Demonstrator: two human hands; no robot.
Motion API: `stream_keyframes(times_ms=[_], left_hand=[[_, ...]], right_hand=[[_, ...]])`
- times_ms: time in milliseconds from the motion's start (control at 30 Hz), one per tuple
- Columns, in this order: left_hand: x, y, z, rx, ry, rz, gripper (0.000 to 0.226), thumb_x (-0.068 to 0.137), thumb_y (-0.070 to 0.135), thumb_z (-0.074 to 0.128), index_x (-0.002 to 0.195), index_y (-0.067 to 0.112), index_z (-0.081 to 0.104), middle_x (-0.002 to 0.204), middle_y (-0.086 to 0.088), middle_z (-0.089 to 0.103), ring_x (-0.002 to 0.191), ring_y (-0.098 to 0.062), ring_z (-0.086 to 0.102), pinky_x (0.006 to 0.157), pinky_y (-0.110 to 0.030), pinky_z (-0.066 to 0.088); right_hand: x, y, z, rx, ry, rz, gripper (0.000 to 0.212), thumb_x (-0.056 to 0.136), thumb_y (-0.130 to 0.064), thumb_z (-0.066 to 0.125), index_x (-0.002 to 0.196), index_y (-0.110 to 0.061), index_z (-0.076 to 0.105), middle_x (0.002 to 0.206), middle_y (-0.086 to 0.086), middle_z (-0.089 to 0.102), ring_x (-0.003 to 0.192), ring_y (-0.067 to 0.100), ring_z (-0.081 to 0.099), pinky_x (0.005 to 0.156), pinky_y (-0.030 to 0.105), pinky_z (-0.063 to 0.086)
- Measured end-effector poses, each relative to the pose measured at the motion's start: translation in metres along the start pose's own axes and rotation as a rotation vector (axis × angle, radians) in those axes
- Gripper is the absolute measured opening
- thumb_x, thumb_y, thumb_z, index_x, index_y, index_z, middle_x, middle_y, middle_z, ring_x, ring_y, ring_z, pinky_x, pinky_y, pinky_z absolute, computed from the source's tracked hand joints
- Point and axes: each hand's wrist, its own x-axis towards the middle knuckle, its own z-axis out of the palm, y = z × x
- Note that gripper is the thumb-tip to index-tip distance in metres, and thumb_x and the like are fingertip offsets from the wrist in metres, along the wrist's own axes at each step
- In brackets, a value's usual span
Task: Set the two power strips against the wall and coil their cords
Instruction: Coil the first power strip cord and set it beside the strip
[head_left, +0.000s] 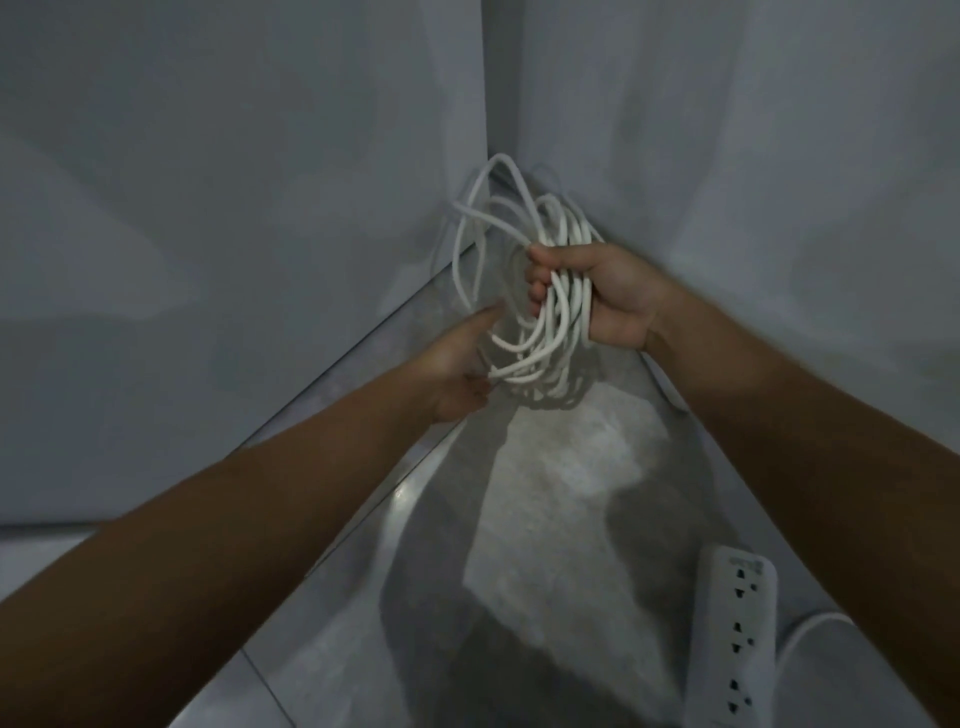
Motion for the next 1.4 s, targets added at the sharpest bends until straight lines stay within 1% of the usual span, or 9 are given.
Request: stream_keyframes(times_ms=[100,267,467,600,767,833,967,1167,1400], left_hand=[[0.011,-0.009,-0.004,0.073,-0.028,-0.063,0.072,0.085,0.068,0.044,0.144,0.026,0.040,0.151,-0.006,0.037,0.135,-0.026,0.041,0.113,-0.048,0.023],[0.013,-0.014,0.001,0.047,-0.175,-0.140,0.100,0.070,0.091,0.025,0.144,0.027,0.043,0.152,-0.008,0.037,0.141,-0.033,0.031,0.110,-0.067,0.015],[0.015,-0.023,-0.001,-0.206,-0.069,-0.143,0.104,0.065,0.094,0.023,0.104,0.008,0.066,0.095,-0.010,0.066,0.095,-0.023,0.062,0.096,-0.050,0.048],[0.017,-0.023,-0.016,-0.524,0.132,-0.039,0.034,0.097,0.034,0.051,0.074,0.009,0.049,0.061,-0.006,0.048,0.046,-0.012,0.049,0.055,-0.023,0.049],[0.015,-0.015,-0.030,0.055,0.120,-0.106,0.022,0.093,0.010,0.047,0.072,0.009,0.053,0.064,-0.002,0.047,0.031,-0.004,0.041,0.033,-0.010,0.035],[0.009,-0.021,-0.023,0.242,0.017,-0.189,0.023,0.094,0.010,0.046,0.073,0.010,0.056,0.062,-0.001,0.053,0.037,-0.003,0.043,0.034,-0.011,0.036],[0.011,-0.027,0.000,-0.251,-0.131,-0.205,0.022,0.098,0.002,0.042,0.085,0.002,0.059,0.061,-0.009,0.068,0.056,-0.014,0.064,0.049,-0.023,0.056],[0.020,-0.015,0.003,-0.911,-0.240,0.055,0.074,0.097,0.056,0.016,0.128,0.000,0.053,0.125,-0.027,0.059,0.103,-0.041,0.060,0.090,-0.053,0.047],[0.022,-0.011,-0.002,-0.680,-0.712,0.147,0.116,0.066,0.093,0.029,0.145,0.008,0.039,0.146,-0.021,0.044,0.135,-0.040,0.041,0.111,-0.065,0.023]], right_hand=[[-0.001,0.000,0.003,0.009,-0.059,0.000,0.015,0.083,-0.019,0.060,0.070,-0.012,0.055,0.059,-0.003,0.055,0.056,0.008,0.058,0.063,0.024,0.054],[-0.002,-0.001,-0.001,0.073,-0.122,-0.023,0.012,0.082,-0.018,0.061,0.072,-0.014,0.056,0.060,-0.003,0.053,0.057,0.009,0.056,0.066,0.026,0.052],[-0.003,-0.007,-0.008,0.070,-0.087,-0.063,0.011,0.080,-0.017,0.064,0.070,-0.013,0.058,0.061,-0.002,0.052,0.057,0.010,0.054,0.067,0.027,0.050],[-0.004,-0.013,-0.009,0.124,-0.068,-0.122,0.020,0.087,-0.015,0.055,0.067,-0.014,0.053,0.058,-0.003,0.051,0.054,0.010,0.053,0.066,0.026,0.048],[-0.004,-0.014,-0.004,0.182,-0.076,-0.162,0.021,0.092,-0.015,0.050,0.070,-0.013,0.053,0.058,-0.003,0.050,0.054,0.010,0.053,0.067,0.027,0.048],[-0.004,-0.016,-0.001,0.219,-0.081,-0.194,0.015,0.086,-0.016,0.055,0.072,-0.013,0.051,0.057,-0.004,0.051,0.054,0.009,0.054,0.068,0.027,0.048],[0.000,-0.013,0.004,0.333,-0.155,-0.225,0.018,0.084,-0.019,0.057,0.068,-0.011,0.054,0.057,-0.003,0.051,0.056,0.010,0.056,0.069,0.028,0.052],[-0.005,-0.004,-0.007,0.452,-0.163,-0.253,0.021,0.082,-0.020,0.065,0.066,-0.010,0.057,0.057,-0.001,0.053,0.057,0.011,0.056,0.072,0.029,0.052],[-0.017,0.003,-0.016,0.591,-0.085,-0.299,0.020,0.084,-0.019,0.059,0.069,-0.012,0.047,0.053,-0.003,0.053,0.051,0.009,0.056,0.066,0.029,0.054]])
